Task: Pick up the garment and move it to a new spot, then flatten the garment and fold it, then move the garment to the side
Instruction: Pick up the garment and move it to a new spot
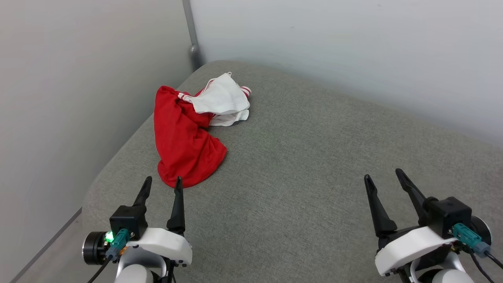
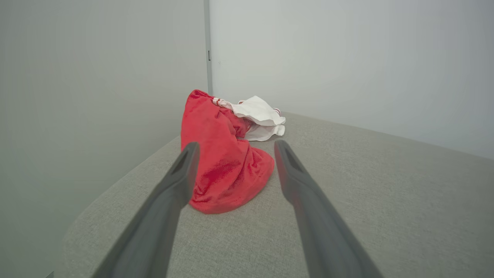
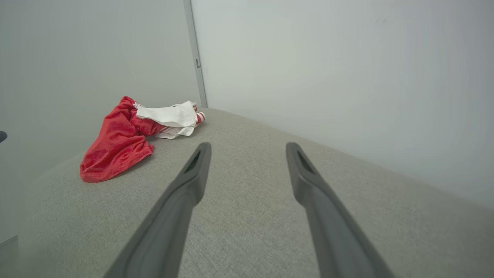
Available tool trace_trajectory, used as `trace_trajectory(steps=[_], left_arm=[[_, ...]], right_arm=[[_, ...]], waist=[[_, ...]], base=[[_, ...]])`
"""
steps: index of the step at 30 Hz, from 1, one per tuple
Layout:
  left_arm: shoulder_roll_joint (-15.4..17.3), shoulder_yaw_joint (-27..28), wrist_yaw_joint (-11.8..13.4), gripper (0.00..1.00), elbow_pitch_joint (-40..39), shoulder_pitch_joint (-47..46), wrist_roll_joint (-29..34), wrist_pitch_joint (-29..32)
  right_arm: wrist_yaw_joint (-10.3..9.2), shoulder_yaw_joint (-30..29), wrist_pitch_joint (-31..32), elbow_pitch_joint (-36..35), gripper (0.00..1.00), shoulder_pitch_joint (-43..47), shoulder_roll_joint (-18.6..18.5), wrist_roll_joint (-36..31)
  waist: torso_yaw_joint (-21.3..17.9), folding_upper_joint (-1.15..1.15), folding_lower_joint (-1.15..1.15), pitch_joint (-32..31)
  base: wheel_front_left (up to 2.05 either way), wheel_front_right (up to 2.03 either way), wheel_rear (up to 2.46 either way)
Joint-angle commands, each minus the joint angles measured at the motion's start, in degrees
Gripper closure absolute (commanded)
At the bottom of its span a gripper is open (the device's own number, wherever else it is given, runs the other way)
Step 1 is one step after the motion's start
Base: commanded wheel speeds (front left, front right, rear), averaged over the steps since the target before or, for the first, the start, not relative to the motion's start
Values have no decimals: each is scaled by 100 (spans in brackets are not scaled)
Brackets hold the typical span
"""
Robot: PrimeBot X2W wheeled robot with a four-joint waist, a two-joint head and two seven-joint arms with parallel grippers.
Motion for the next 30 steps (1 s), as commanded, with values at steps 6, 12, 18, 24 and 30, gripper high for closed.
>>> trace_trajectory(steps=[6, 12, 18, 24, 30], left_arm=[[-38, 140, 37, 0, -150, 87, -68, -13], [-66, 193, 16, 0, -169, 74, -132, -13], [-48, 165, -11, 0, -109, -175, -84, -13], [149, 282, -152, 0, 55, -886, -211, 128], [675, 655, -273, 0, 213, -2101, -496, 727]], right_arm=[[-3, 117, 61, -35, 0, -132, 7, -62], [-3, 127, 50, 1, 0, -133, 7, -62], [-3, 78, 81, -41, 0, -76, 7, -56], [-3, 116, 195, -152, 0, -313, 6, -137], [-3, 110, 275, -365, 0, -655, 5, -313]], waist=[[91, 0, 0, 89], [89, 0, 0, 86], [58, 0, 0, 103], [-281, 0, 0, 433], [-861, 0, 0, 1146]], base=[[0, 0, 0], [0, 0, 0], [0, 0, 0], [0, 0, 0], [0, 0, 0]])
